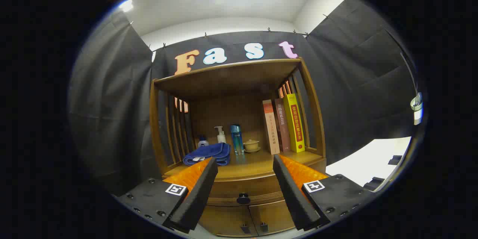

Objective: Pull open the drawer, take out the items inside it, and place them on the countertop above the cabinet.

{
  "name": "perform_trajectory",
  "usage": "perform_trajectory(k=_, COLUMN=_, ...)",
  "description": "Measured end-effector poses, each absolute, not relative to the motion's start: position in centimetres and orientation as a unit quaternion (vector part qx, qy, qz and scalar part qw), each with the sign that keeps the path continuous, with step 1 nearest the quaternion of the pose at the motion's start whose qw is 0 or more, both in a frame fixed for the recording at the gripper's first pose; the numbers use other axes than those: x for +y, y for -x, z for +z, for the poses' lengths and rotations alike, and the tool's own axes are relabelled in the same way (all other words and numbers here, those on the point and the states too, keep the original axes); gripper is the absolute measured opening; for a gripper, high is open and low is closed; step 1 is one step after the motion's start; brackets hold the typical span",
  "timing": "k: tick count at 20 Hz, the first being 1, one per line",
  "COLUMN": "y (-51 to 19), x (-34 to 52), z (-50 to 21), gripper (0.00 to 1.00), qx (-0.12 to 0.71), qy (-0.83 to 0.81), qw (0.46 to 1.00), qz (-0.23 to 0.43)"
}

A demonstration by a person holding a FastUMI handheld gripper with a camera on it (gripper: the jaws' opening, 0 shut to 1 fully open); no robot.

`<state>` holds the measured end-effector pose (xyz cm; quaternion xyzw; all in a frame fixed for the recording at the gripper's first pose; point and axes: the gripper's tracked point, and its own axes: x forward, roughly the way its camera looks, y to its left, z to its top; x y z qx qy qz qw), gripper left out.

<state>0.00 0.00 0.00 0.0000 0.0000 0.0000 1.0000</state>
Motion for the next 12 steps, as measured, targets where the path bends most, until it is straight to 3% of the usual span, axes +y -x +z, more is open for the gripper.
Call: perform_trajectory(k=12, y=0.0, x=-1.3, z=0.3, gripper=0.98, qx=-0.003, qy=-0.001, qw=1.000, qz=-0.008)
